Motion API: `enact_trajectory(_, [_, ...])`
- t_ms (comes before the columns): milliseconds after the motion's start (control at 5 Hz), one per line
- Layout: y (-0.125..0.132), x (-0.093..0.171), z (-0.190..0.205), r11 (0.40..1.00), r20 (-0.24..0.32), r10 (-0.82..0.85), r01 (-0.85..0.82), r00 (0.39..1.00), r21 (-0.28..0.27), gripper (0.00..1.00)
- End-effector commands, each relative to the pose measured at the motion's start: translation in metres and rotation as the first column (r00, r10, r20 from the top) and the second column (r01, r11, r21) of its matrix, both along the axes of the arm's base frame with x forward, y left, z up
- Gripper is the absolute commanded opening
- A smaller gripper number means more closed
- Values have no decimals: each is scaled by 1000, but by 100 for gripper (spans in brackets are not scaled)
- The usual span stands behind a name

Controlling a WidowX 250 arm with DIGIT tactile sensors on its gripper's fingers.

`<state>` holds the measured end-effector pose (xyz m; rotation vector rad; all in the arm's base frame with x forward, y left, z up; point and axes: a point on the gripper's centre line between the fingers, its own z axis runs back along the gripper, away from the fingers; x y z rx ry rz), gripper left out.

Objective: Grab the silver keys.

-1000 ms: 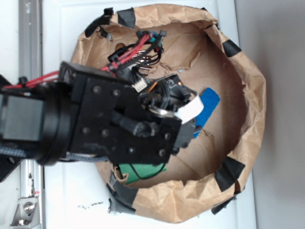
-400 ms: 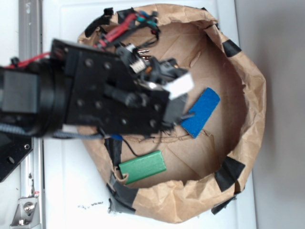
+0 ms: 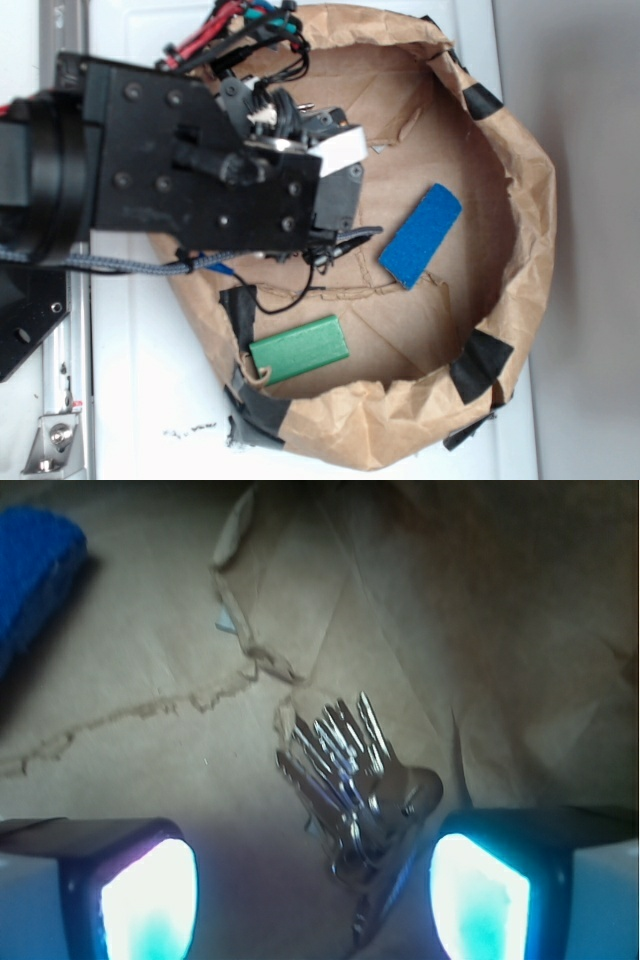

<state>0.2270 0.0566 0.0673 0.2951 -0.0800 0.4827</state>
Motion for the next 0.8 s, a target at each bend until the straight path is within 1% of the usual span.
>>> enact_trajectory(0, [14, 9, 20, 1000, 30, 8, -7, 1000, -15, 100])
enact_trajectory(200, [12, 16, 14, 1000, 24, 10, -10, 1000, -7, 100])
enact_trajectory(400, [12, 15, 5, 1000, 4, 2, -2, 1000, 14, 100])
enact_trajectory(600, [14, 11, -10, 1000, -76, -22, 20, 997, -23, 100])
